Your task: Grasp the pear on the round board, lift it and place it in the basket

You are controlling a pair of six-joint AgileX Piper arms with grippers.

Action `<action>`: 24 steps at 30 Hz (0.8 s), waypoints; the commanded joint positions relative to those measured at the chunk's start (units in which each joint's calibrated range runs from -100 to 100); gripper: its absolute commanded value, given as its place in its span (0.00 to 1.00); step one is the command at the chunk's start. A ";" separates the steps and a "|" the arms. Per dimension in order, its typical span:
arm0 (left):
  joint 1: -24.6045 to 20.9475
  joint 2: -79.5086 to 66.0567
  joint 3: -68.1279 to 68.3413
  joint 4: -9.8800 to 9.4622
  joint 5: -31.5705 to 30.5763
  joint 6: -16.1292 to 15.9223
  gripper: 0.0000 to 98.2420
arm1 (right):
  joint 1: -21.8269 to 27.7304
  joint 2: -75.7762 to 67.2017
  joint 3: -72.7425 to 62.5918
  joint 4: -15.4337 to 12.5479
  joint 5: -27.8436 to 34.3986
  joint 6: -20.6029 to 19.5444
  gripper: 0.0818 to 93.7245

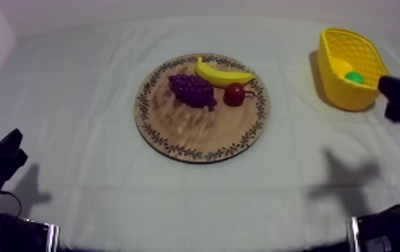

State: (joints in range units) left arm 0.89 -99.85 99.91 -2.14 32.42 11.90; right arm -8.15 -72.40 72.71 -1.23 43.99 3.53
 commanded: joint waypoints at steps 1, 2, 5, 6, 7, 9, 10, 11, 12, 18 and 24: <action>0.01 0.02 -0.02 -0.03 0.00 -0.01 0.00 | 0.16 -8.48 8.34 -1.24 -0.25 3.05 0.00; 0.01 0.02 -0.02 -0.03 0.00 -0.01 0.00 | 0.33 -10.22 10.22 -1.74 -0.28 3.34 0.00; 0.01 0.02 -0.02 -0.03 0.00 -0.01 0.00 | 0.70 -14.68 15.29 -3.49 -0.37 4.15 0.00; 0.01 0.02 -0.02 -0.03 0.00 -0.01 0.00 | 0.73 -15.94 16.85 -4.18 -0.39 4.55 0.00; 0.01 0.02 -0.02 -0.03 0.00 -0.01 0.00 | 0.71 -17.07 18.35 -4.95 -0.41 5.05 0.00; 0.01 0.02 -0.02 -0.03 0.00 -0.01 0.00 | 0.43 -18.98 20.68 -5.25 -0.09 4.36 0.00; 0.01 0.02 -0.02 -0.03 0.00 0.00 0.00 | 0.29 -19.71 21.36 -5.13 0.24 3.36 0.00; 0.01 0.02 -0.02 -0.03 0.00 0.00 0.00 | 0.19 -20.26 21.84 -4.96 0.50 2.27 0.00; 0.01 0.02 -0.02 -0.03 0.00 -0.02 0.00 | 0.12 -20.76 22.21 -4.77 0.70 1.27 0.00; 0.01 0.02 -0.02 -0.03 0.00 0.01 0.00 | 0.73 -22.98 24.41 -2.75 -0.35 -5.47 0.00; 0.01 0.02 -0.02 -0.03 0.00 -0.01 0.00 | 0.91 -23.31 26.56 -0.35 -6.19 5.45 0.00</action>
State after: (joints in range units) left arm 0.89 -99.85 99.91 -2.14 32.42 11.90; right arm -7.18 -95.65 99.18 -1.77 38.16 -1.81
